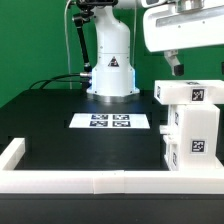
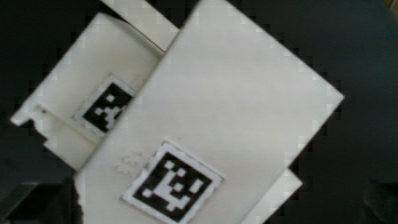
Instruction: Assemble cabinet
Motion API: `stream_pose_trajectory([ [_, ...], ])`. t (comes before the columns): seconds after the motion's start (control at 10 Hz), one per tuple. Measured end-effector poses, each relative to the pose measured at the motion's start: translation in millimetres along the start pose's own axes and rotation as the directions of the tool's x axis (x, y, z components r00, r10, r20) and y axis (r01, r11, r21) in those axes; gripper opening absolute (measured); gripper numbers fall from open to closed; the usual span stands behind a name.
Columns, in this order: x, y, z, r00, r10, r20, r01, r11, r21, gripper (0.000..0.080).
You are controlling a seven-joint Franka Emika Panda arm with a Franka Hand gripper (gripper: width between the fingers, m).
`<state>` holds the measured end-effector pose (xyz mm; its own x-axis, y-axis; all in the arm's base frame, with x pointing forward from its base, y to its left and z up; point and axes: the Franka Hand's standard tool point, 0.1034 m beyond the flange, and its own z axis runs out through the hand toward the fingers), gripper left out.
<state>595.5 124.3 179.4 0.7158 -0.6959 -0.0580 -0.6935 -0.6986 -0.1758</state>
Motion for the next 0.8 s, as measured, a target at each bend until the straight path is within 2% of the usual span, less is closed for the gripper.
stream_pose_trajectory([
  [0.1,1.7,-1.1,-1.3,0.995,-0.099,0.011,0.100,0.995,-0.006,0.0797],
  [0.5,2.4,-0.8,-0.8,0.928,-0.373,0.011,0.373,0.928,-0.003,0.0797],
  [0.7,2.7,0.3,-0.4,0.773,-0.634,0.010,0.634,0.773,-0.024,0.0797],
  [0.8,3.2,0.9,0.1,0.648,-0.761,0.015,0.761,0.648,-0.023,0.0797],
])
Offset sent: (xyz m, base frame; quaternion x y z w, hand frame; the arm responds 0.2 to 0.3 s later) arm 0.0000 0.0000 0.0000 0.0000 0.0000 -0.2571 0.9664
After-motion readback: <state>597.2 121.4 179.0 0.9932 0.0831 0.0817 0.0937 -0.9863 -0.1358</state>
